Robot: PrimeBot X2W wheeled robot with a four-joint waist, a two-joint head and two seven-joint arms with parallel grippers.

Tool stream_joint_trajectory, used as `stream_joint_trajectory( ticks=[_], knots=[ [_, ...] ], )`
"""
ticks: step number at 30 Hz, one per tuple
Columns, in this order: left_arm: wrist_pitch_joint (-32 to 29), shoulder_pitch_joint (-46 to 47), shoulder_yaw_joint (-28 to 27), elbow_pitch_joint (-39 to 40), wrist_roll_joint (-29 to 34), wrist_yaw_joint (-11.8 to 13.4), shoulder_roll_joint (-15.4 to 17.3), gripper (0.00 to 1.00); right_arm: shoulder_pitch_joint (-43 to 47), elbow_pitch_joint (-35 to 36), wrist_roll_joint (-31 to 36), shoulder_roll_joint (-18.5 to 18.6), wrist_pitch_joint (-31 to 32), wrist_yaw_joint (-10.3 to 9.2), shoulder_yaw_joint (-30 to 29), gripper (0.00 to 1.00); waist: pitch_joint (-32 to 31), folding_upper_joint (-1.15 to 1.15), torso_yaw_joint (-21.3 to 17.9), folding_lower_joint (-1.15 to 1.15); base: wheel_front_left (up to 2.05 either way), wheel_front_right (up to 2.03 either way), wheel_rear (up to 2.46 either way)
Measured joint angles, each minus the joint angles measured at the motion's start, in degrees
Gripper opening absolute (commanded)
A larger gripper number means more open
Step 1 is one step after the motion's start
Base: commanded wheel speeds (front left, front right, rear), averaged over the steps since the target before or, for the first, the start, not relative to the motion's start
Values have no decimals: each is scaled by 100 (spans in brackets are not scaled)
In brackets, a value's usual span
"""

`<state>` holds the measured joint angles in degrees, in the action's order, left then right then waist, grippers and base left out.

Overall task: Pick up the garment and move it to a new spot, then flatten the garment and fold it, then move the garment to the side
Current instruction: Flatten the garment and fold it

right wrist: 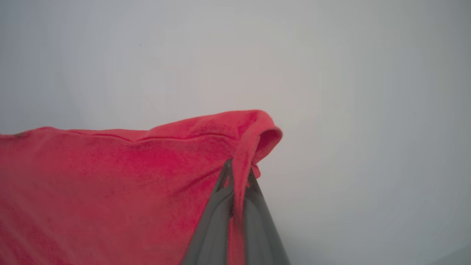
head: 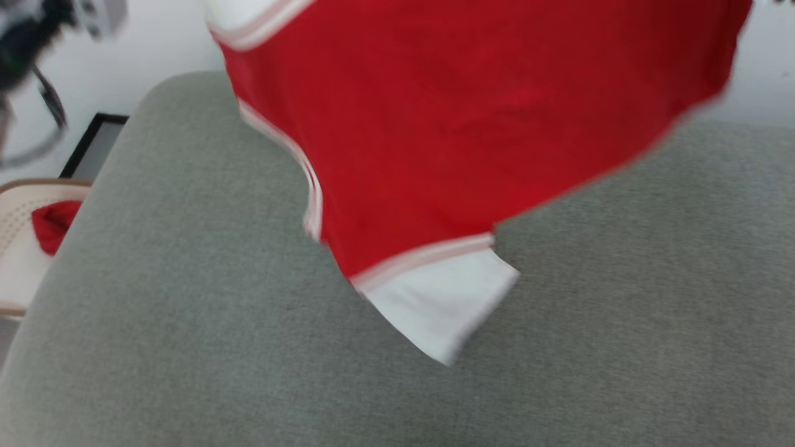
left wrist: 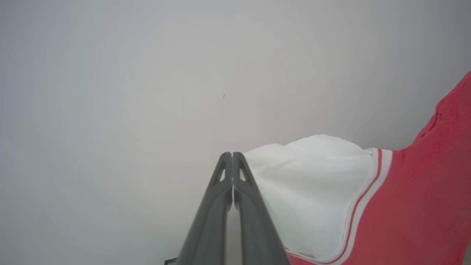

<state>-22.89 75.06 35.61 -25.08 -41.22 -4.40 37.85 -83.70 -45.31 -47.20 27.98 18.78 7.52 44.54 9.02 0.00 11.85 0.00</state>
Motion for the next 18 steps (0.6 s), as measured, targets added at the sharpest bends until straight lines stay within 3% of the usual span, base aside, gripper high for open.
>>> stream_joint_trajectory(
  ticks=[10, 18],
  knots=[
    [856, 1413, 68, -1213, 502, -168, -315, 0, -527, -579, 550, -410, -601, 0, -533, 0, 53, 0, -291, 0, 0, 0, 0],
    [1628, 2455, 19, -2056, 868, -83, -424, 0, -1011, -822, 1096, -658, -1104, 0, -924, 0, 566, 0, -419, 0, 0, 0, 0]
  ],
)
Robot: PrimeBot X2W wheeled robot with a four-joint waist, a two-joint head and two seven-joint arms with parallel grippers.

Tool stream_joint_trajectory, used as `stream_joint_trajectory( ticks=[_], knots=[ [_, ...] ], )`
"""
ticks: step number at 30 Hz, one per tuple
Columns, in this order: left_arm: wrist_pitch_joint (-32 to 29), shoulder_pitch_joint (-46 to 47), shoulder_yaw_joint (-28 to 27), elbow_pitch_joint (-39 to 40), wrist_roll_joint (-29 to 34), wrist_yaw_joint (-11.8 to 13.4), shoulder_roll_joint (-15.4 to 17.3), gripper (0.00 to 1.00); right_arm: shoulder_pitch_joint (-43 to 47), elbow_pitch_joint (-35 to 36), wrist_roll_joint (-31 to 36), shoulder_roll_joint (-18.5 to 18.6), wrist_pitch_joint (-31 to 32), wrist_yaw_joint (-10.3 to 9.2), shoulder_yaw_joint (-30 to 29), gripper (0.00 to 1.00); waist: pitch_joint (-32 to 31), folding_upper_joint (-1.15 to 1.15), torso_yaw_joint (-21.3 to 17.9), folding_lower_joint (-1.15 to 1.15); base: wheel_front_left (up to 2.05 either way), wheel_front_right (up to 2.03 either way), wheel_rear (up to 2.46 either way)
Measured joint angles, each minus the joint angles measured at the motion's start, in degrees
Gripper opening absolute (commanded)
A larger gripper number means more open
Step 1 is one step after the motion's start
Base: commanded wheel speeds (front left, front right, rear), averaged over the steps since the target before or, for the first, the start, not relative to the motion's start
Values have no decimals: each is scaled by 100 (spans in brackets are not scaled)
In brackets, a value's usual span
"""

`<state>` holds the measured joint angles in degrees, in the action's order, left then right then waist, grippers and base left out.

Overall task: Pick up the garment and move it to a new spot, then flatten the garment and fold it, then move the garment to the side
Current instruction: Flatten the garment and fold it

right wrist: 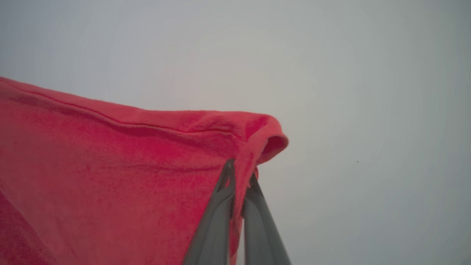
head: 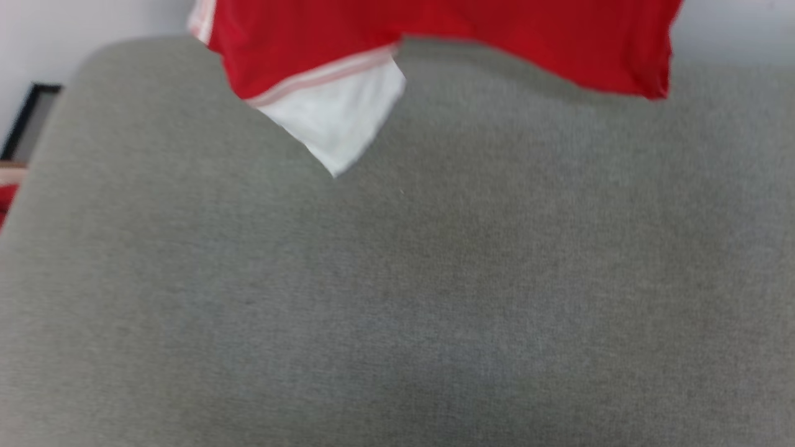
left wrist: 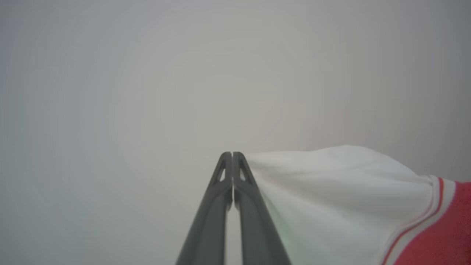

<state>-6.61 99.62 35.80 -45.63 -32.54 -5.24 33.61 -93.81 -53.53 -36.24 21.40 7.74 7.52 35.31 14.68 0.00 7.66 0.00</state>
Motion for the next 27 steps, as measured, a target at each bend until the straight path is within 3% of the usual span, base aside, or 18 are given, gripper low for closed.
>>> stream_joint_trajectory(
  ticks=[6, 14, 20, 27],
  knots=[
    [822, 913, -124, -476, 230, 124, -29, 0, -447, -204, 704, -297, -879, 0, -314, 0, 569, 0, -148, 0, 0, 0, 0],
    [1728, 2158, -159, -1021, 378, -25, -265, 0, -985, -661, 1686, -668, -2068, 0, -1006, 0, 1459, 0, -397, 0, 0, 0, 0],
    [2092, 2632, -147, -1196, 328, -148, -569, 0, -1163, -715, 2402, -713, -2262, 0, -1650, 0, 2164, 0, -521, 0, 0, 0, 0],
    [2158, 2552, -135, -1317, 199, -194, -858, 0, -866, -394, 3217, -805, -2271, 0, -2366, 0, 2929, 0, -549, 0, 0, 0, 0]
  ],
)
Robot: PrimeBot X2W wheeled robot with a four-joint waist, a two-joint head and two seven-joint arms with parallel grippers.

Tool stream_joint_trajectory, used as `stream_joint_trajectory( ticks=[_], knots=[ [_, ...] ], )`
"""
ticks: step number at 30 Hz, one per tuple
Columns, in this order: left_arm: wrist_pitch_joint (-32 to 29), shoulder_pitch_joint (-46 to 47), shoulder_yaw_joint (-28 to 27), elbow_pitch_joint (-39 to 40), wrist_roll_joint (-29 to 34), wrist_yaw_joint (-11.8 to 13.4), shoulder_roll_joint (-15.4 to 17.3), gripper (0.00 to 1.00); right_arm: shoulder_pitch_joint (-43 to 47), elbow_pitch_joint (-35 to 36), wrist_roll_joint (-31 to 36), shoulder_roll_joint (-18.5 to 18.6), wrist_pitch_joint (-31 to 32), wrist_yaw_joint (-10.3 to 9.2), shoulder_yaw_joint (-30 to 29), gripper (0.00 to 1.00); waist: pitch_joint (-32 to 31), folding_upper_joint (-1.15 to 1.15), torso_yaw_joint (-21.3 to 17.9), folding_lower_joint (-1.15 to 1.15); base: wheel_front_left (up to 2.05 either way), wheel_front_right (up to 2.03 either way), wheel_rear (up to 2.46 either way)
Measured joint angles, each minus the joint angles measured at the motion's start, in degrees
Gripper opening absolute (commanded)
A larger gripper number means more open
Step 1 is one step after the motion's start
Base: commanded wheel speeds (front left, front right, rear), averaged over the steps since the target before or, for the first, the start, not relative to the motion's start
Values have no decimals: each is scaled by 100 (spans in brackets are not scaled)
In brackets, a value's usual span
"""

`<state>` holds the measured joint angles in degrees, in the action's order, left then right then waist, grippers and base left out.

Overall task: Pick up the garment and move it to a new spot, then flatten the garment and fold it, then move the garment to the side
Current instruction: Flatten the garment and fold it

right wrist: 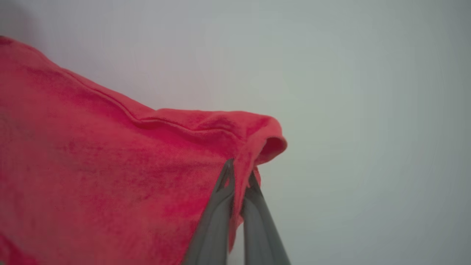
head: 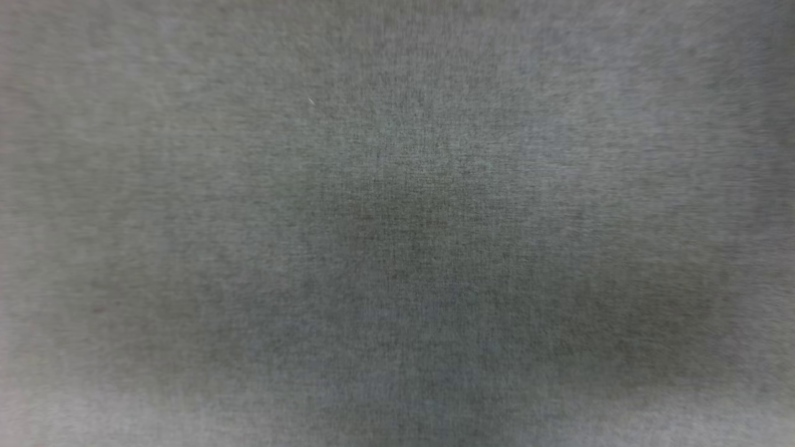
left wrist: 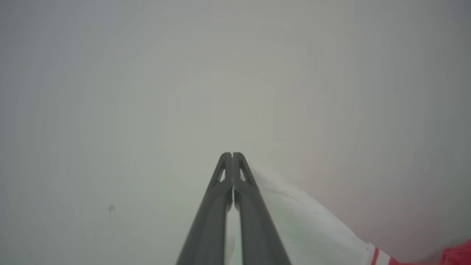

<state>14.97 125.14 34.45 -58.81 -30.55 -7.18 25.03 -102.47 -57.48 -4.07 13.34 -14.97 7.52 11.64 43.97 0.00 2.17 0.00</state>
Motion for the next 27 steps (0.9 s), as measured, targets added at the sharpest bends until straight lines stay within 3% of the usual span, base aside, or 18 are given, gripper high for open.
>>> stream_joint_trajectory(
  ticks=[8, 18, 27],
  knots=[
    [1, -965, 196, -225, -293, -22, -299, 0, 437, -280, 527, -172, 1, 0, -367, 0, 504, 0, 106, 0, 0, 0, 0],
    [-275, -1762, 860, -144, -1120, -23, -421, 0, 721, -573, 606, -225, 1, 0, -376, 0, 287, 0, 301, 0, 0, 0, 0],
    [-823, -2513, 1774, 1144, -2186, -31, 119, 0, 1177, -649, 83, 29, 1, 0, 25, 0, -250, 0, 493, 0, 0, 0, 0]
  ],
)
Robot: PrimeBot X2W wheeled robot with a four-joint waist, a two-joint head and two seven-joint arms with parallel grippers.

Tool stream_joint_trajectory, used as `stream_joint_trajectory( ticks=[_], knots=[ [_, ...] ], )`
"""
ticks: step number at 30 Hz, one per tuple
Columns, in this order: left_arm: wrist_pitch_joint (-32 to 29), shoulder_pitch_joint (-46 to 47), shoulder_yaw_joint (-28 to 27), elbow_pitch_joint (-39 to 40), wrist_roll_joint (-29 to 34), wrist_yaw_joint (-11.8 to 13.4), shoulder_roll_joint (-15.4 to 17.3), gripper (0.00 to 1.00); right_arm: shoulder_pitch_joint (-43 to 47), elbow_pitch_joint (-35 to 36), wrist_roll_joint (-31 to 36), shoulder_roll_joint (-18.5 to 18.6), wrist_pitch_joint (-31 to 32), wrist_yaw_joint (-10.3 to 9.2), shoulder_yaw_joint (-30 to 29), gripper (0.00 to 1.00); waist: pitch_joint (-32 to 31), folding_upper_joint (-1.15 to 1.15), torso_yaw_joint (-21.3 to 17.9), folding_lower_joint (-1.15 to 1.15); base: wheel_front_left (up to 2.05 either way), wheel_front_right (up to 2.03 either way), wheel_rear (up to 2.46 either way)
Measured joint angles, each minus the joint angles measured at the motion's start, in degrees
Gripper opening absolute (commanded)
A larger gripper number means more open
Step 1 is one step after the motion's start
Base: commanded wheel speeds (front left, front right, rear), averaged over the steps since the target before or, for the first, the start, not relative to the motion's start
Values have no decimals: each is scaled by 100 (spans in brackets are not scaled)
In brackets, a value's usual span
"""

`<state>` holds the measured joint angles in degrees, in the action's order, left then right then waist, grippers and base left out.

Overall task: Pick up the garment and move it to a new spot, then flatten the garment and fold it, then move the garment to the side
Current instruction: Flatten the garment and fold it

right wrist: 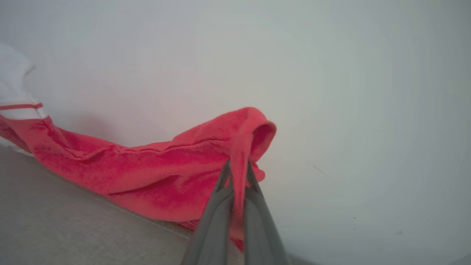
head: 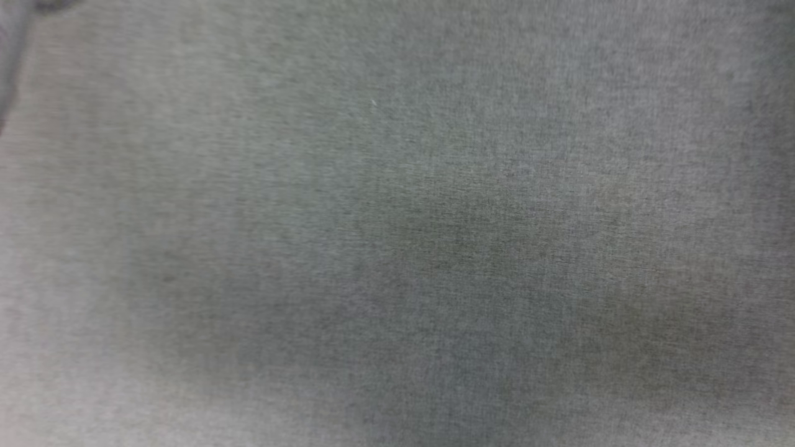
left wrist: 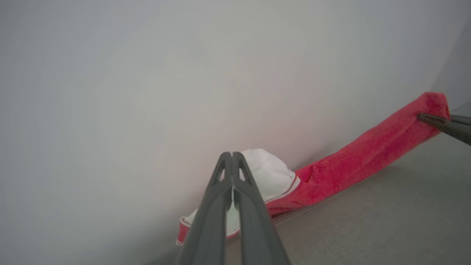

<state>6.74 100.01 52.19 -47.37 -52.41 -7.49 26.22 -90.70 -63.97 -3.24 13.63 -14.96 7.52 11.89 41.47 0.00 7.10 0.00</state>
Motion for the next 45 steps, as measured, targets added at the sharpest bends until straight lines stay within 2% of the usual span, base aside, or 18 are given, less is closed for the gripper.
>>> stream_joint_trajectory(
  ticks=[6, 7, 10, 15, 20, 25, 26, 30, 35, 45],
  knots=[
    [-521, -654, 738, 1073, -580, 0, 664, 0, 653, 151, -767, 171, 27, 0, 625, 0, -501, 0, 125, 0, 0, 0, 0],
    [-633, -937, 920, 1361, -758, 0, 887, 0, 936, 277, -1085, 265, 94, 0, 882, 0, -686, 0, 161, 0, 0, 0, 0],
    [-728, -1393, 1121, 1793, -927, 0, 1182, 0, 1442, 582, -1615, 465, 292, 0, 1274, 0, -973, 0, 210, 0, 0, 0, 0],
    [-879, -2290, 1304, 2498, -1268, 75, 1727, 0, 2412, 1370, -2486, 1017, 563, 0, 1793, 0, -1466, 0, 279, 0, 0, 0, 0],
    [-913, -3249, 1440, 3573, -1588, 583, 2414, 0, 3513, 2360, -3199, 1730, 769, 0, 2165, 0, -1930, 0, 327, 0, 0, 0, 0],
    [-659, -4352, 1594, 4760, -1933, 1323, 3073, 0, 4623, 3285, -3600, 2350, 846, 0, 2363, 0, -2313, 0, 350, 0, 0, 0, 0],
    [-510, -4762, 1637, 5159, -2104, 1625, 3303, 0, 5014, 3587, -3629, 2568, 847, 0, 2360, 0, -2438, 0, 352, 0, 0, 0, 0],
    [-182, -5486, 1738, 5724, -2375, 2080, 3667, 0, 5788, 4106, -3669, 2882, 838, 0, 2331, 0, -2645, 0, 362, 0, 0, 0, 0],
    [145, -6260, 1861, 6179, -2703, 2451, 3904, 0, 6760, 4671, -3679, 3176, 890, 0, 2237, 0, -2821, 0, 401, 0, 0, 0, 0],
    [563, -7603, 1984, 6550, -3582, 2908, 3842, 0, 8365, 5605, -3809, 3561, 1069, 0, 2089, 0, -2906, 0, 457, 0, 0, 0, 0]
  ],
)
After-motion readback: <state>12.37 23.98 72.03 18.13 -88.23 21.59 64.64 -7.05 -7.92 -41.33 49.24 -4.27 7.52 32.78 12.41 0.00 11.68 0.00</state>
